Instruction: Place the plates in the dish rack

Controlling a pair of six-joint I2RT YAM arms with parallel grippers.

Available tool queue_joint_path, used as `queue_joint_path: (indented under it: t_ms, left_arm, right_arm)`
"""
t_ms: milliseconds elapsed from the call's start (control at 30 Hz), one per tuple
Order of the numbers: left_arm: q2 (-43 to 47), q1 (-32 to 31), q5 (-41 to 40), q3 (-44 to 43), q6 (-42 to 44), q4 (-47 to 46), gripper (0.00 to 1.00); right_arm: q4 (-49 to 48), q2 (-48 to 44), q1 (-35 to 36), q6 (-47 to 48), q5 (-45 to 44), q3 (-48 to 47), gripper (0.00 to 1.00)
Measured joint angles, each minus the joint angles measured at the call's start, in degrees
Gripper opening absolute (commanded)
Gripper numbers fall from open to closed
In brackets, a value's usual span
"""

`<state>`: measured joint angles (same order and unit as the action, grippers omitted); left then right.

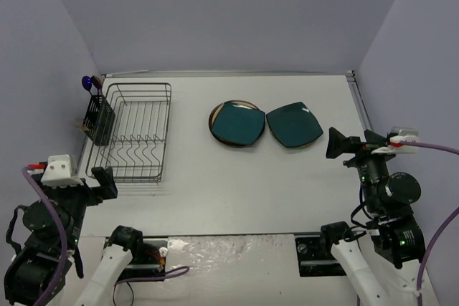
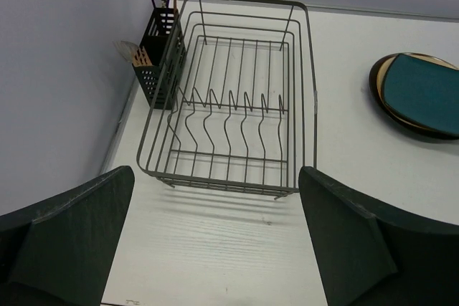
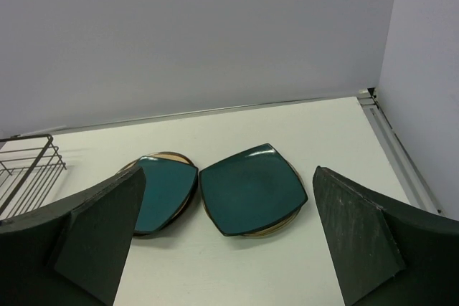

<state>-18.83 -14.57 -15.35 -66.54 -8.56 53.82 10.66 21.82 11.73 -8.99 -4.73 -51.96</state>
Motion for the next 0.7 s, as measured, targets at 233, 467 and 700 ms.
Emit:
queue_joint_path:
  t_ms: [233, 467, 700]
  left_arm:
    - [-6.91, 0.0, 3.85, -0.09, -2.22, -0.14, 0.97]
    - [-19.15, 0.0, 10.99, -0.39, -5.39, -3.87, 0.97]
    - [-30.21, 0.0, 18.94, -0.71, -7.47, -12.14, 0.97]
  right_arm:
    - [0.31, 6.69, 0.0, -5.3, 1.14, -0.26, 1.0]
    - [-1.72, 19.35, 0.0, -13.77, 1.12, 0.86, 1.0]
    - [-6.35, 36.12, -3.45, -19.82, -0.88, 4.12, 0.95]
